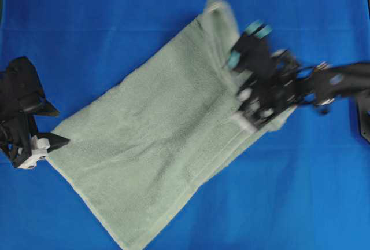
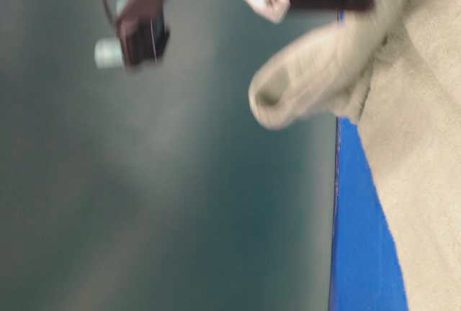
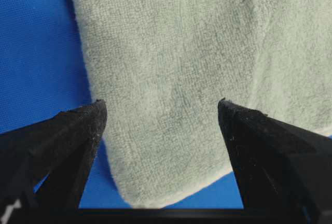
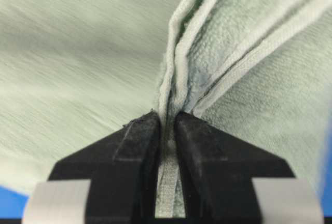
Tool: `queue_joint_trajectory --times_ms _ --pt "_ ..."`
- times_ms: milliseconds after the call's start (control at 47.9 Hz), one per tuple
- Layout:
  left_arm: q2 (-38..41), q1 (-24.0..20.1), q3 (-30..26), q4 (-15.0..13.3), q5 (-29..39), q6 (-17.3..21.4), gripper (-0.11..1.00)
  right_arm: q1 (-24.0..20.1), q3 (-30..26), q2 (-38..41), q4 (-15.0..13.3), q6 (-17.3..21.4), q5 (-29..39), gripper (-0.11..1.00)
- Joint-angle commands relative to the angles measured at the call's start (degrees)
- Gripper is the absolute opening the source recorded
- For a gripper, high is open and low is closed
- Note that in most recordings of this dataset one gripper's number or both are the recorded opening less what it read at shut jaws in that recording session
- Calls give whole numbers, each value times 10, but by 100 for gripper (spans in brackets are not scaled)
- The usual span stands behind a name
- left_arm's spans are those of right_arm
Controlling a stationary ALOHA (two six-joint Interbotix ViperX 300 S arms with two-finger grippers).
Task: Fold a bath towel.
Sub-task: 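Grasp the strip's upper end with the right gripper and fold it down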
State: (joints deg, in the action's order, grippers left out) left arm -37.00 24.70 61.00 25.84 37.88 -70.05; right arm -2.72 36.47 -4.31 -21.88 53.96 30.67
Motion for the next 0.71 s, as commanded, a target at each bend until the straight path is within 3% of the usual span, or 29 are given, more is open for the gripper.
queue_joint_trajectory --times_ms 0,146,292,480,689 --pt "6 -2 -16 3 -8 1 83 -27 -65 40 -29 21 3 15" --pt "18 -1 -19 3 -14 1 83 -61 -149 113 -58 50 24 15" --pt "20 -1 -20 3 -15 2 83 -83 -197 156 -59 57 73 15" --pt "20 -1 -19 3 -15 4 83 -106 -200 164 -54 62 60 15" --pt "21 -1 -20 3 -15 4 83 -95 -196 171 -55 70 14 15"
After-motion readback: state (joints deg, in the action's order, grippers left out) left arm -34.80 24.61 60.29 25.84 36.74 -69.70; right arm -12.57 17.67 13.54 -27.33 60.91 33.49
